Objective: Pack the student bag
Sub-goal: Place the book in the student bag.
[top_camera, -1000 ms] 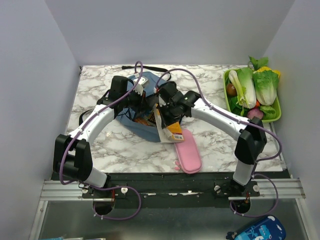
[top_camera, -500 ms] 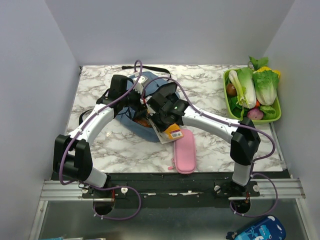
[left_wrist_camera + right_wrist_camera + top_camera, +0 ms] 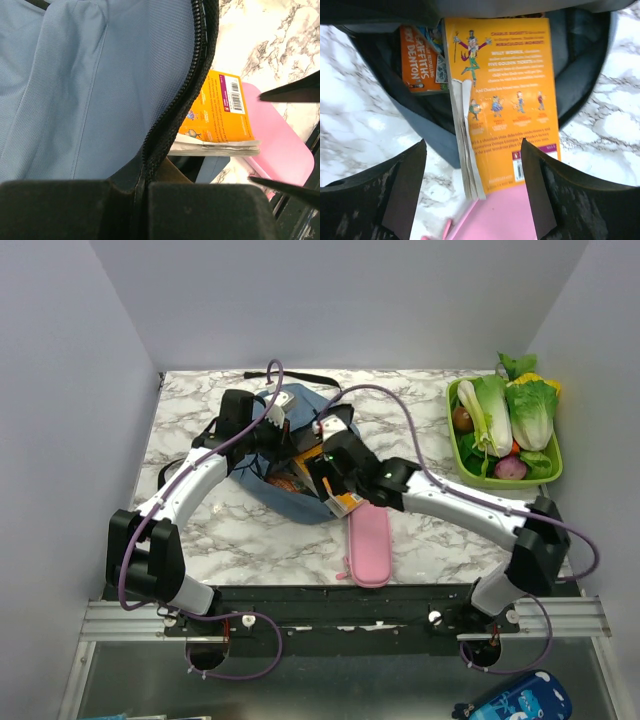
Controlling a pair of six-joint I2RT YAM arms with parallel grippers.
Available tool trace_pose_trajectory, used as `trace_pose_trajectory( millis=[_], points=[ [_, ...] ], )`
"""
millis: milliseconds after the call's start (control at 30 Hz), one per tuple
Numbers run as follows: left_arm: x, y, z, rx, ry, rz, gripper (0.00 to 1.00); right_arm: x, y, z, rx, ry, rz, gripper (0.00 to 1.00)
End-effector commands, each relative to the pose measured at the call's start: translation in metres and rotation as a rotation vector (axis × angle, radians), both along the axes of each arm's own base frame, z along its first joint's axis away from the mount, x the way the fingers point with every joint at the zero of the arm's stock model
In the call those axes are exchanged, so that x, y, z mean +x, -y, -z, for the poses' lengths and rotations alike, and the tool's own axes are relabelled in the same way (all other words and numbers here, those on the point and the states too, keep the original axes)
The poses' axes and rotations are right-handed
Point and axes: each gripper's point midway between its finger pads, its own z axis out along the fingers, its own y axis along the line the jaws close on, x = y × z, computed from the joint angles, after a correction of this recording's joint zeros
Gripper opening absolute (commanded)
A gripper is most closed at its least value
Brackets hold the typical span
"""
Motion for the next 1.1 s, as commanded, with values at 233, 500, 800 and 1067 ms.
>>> trace_pose_trajectory(
  millis=[233, 500, 800, 1067],
  points=[
    [-0.003, 0.007, -0.023, -0.043, 0.043, 0.031, 0.0, 0.022, 0.13, 0.026, 0.253, -0.245, 0.647, 0.55],
    [-0.002, 0.006, -0.024, -0.036, 0.045, 0.029, 0.0, 0.009, 0.162, 0.093, 0.16, -0.499, 0.798, 0.17],
    [-0.002, 0.006, -0.029, -0.039, 0.055, 0.031, 0.0, 0.013, 0.15, 0.115, 0.16, -0.566, 0.794, 0.06],
    [-0.002, 0.007, -0.028, -0.042, 0.053, 0.03, 0.0, 0.025, 0.131, 0.116, 0.218, -0.59, 0.77, 0.04]
  ],
)
